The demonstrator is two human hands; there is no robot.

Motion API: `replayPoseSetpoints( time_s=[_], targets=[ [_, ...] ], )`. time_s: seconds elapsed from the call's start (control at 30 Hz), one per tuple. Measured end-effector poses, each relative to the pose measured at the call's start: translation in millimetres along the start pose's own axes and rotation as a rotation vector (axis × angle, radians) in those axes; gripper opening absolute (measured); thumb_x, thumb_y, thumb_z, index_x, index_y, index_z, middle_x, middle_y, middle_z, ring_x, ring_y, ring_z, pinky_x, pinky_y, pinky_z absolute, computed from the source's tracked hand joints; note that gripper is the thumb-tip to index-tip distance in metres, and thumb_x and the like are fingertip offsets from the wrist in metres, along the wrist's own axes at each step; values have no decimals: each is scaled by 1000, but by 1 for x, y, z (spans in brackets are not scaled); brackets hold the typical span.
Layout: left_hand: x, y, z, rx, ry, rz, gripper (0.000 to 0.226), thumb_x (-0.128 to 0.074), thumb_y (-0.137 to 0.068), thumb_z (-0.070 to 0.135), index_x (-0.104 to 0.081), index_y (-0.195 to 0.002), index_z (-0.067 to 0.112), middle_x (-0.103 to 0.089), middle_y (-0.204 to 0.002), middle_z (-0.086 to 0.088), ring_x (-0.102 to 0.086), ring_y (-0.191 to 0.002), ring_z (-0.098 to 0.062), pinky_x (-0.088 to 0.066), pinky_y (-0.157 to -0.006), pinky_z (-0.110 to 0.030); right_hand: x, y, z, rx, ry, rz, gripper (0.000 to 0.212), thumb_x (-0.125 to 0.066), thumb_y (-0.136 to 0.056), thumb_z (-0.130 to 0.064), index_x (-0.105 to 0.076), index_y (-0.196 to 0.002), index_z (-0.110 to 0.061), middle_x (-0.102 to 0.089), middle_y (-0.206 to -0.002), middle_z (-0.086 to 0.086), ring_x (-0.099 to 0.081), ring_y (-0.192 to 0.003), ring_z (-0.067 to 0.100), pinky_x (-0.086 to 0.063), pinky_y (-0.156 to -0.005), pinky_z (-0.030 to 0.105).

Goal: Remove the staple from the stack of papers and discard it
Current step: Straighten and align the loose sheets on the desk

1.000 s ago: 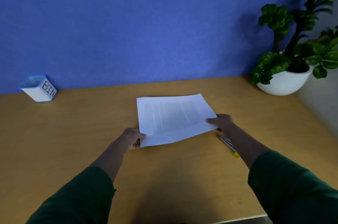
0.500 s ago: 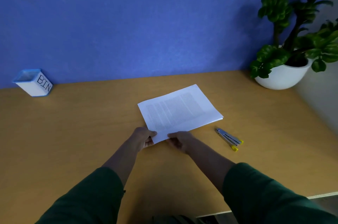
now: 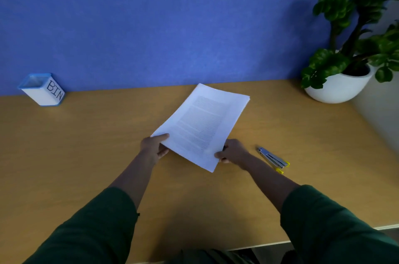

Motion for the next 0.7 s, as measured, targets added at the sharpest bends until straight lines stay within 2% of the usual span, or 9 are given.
replayPoseSetpoints(
  time_s=[0.1,0.17,0.23,0.33,0.43,0.57,0.63,0.7],
  targets=[
    [-1,-3,3,58,-96,-160,39,-75,-76,17,-61,-109,4,-64,-109,-12,-61,-99,-28,-52,-76,-40,16,1,-6,72,183,-20,25,-68,-76,0,-65,-101,4,-70,-92,19,-66,-76,25,-57,-73,35],
    [-7,-1,6,56,-234,-294,39,-75,-76,22,-65,-110,6,-66,-115,-12,-62,-105,-31,-51,-89,-42,22,1,-11,125,308,-8,24,-67,-77,-4,-68,-101,-3,-71,-91,11,-65,-79,23,-53,-69,30],
    [-15,2,13,-21,-360,-366,39,-76,-75,20,-66,-111,9,-67,-116,-10,-62,-108,-30,-47,-98,-45,29,1,-15,177,370,36,26,-66,-78,-9,-69,-103,-12,-69,-91,3,-62,-82,19,-47,-68,25],
    [-33,11,29,-148,-338,-419,34,-78,-71,12,-70,-104,12,-69,-112,-11,-66,-100,-28,-51,-90,-43,40,2,-24,274,434,147,13,-64,-81,-17,-69,-92,-13,-67,-80,0,-62,-78,22,-45,-61,27],
    [-41,18,53,-329,-215,-380,25,-77,-70,6,-71,-94,13,-71,-103,-8,-70,-85,-19,-54,-77,-35,51,7,-36,360,519,306,15,-62,-84,-23,-69,-88,-9,-72,-82,8,-64,-76,27,-51,-62,34],
    [-45,34,79,-535,-254,-342,25,-80,-68,6,-72,-86,21,-75,-86,8,-72,-77,-7,-55,-67,-22,63,15,-44,406,402,470,11,-66,-80,-20,-69,-78,-9,-73,-74,8,-65,-71,27,-53,-60,35],
    [-45,39,84,-562,-265,-320,25,-80,-68,8,-71,-89,18,-74,-89,4,-71,-80,-11,-54,-67,-23,67,15,-43,379,335,506,16,-69,-76,-18,-61,-63,-15,-66,-58,-3,-59,-60,24,-45,-50,27],
    [-43,41,80,-565,-288,-305,29,-79,-69,8,-69,-96,10,-71,-94,-4,-69,-83,-18,-53,-70,-27,67,12,-38,340,338,520,36,-72,-74,-18,-44,-51,-22,-47,-45,-13,-47,-53,19,-31,-42,21]
  ],
)
Point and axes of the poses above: each hand's wrist, its own y-axis away from the middle knuckle, its own x-axis out of the back of the hand, z = x × y, the point moved 9 cm from there along -y, towards the middle knuckle
